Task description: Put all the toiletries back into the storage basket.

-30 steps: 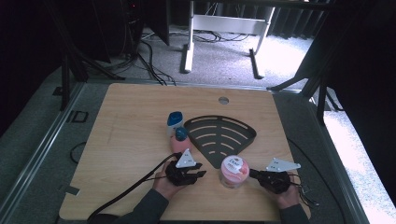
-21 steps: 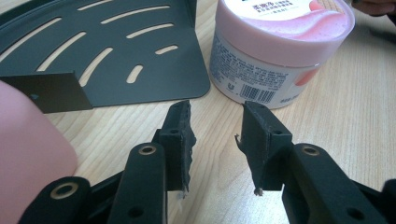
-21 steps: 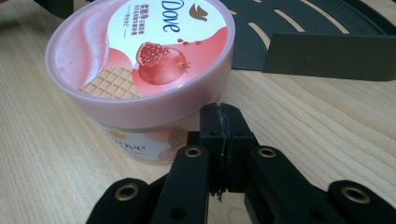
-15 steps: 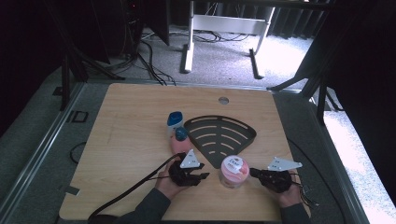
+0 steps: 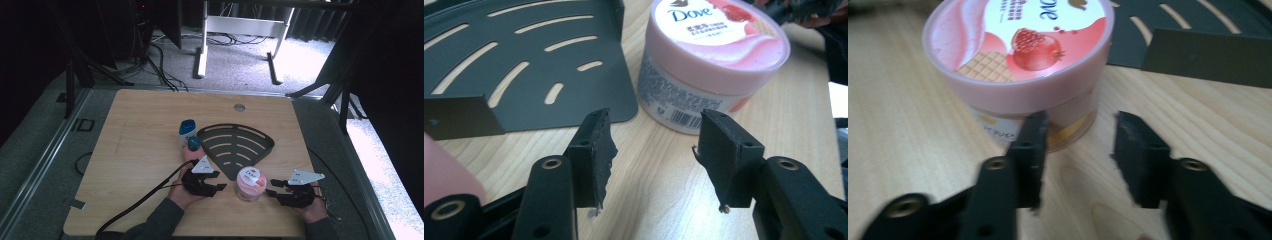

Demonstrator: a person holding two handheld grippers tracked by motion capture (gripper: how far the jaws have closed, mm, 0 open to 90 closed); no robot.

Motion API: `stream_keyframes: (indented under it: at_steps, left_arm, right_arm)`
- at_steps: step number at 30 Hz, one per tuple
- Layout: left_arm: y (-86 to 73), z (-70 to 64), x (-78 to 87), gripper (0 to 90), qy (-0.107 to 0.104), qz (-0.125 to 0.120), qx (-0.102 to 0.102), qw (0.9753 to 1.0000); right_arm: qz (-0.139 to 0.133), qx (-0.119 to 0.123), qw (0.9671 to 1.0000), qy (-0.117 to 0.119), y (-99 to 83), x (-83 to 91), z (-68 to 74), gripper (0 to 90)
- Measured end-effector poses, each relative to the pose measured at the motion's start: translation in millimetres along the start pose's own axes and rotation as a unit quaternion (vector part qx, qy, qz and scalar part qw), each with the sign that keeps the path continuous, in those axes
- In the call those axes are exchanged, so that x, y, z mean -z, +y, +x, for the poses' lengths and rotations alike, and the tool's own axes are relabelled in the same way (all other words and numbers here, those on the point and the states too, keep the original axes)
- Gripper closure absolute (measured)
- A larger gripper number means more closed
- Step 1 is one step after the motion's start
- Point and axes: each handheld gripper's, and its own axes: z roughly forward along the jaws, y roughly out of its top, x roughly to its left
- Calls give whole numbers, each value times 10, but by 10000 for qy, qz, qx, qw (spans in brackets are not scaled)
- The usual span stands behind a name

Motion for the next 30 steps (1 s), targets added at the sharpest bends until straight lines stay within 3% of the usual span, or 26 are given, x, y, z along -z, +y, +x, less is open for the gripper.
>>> stream_keyframes:
  at_steps: [9,13,17,21,26,30]
  left_arm:
    - [16,-5,-112,367,-298,50,-241,9993]
    - [41,-38,-176,350,-306,38,-505,9982]
    - [35,-33,-229,328,-300,23,-589,9978]
    - [42,-69,-270,323,-338,88,-842,9958]
    - [46,-68,-339,296,-308,141,-896,9954]
    - [64,-90,-381,290,-326,30,-969,9948]
  right_arm:
    - [153,326,9991,204,19,-49,56,367]
    - [65,363,9989,293,35,-61,59,316]
    - [25,387,9989,282,49,-80,76,282]
    - [13,401,9987,307,59,-117,85,254]
    - [17,460,9982,383,77,-153,100,236]
    - [-11,496,9979,414,89,-179,111,223]
